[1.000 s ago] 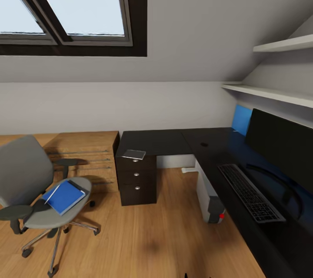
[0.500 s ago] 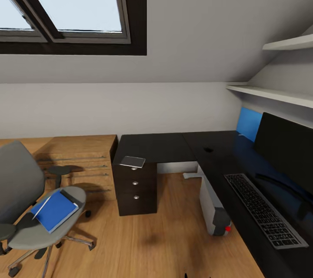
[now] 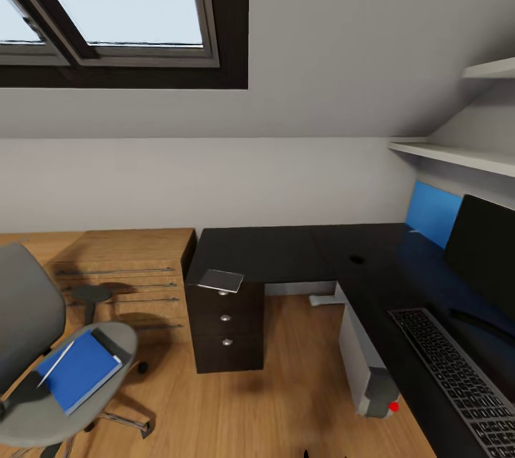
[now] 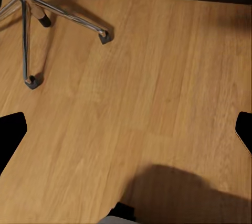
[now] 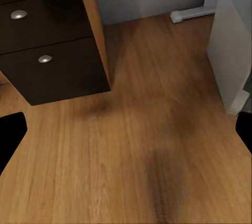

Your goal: In the bedroom, organize the workspace by keeping the computer under the desk, ensuring the monitor is on the desk, placing the keyboard on the desk next to the monitor, placing the mouse on the desk next to the keyboard, moving the folder from the swivel chair onto the desk next to the mouse, stacking the notebook on top of the folder with the pen on top of the notebook, and positioning the swivel chair next to the desk.

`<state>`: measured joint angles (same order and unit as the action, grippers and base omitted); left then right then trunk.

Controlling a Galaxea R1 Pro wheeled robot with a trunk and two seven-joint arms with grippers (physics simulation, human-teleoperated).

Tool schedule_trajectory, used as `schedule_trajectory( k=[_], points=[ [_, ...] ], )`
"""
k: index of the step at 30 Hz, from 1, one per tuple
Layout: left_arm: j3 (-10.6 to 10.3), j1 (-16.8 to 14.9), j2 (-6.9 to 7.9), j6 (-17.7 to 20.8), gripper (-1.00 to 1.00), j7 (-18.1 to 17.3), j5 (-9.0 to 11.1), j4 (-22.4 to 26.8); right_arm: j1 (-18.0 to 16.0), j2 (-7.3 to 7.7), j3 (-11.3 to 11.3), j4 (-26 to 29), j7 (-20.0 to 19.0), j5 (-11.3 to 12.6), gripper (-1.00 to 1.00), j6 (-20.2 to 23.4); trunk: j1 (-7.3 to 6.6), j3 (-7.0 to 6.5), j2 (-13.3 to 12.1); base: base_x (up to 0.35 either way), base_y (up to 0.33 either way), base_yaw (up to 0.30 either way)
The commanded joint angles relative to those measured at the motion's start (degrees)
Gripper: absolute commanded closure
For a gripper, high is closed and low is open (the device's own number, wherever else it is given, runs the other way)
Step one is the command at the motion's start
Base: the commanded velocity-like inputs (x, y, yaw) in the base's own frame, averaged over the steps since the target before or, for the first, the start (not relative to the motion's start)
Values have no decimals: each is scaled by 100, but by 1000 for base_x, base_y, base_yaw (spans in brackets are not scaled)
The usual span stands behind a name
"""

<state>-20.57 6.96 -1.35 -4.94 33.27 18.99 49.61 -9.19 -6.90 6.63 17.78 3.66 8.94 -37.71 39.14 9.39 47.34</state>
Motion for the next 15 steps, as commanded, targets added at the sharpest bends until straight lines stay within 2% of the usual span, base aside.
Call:
schedule_trajectory(
  k=[1,15],
  points=[
    [-18,-2,3,-42,-100,22,61,4,-4,3,49,-3,38,35,-100,-15,4,7,5,320,0,8],
    [-18,-2,3,-51,-100,22,58,3,-4,3,49,13,38,39,-100,-25,4,7,5,320,0,1]
  ],
)
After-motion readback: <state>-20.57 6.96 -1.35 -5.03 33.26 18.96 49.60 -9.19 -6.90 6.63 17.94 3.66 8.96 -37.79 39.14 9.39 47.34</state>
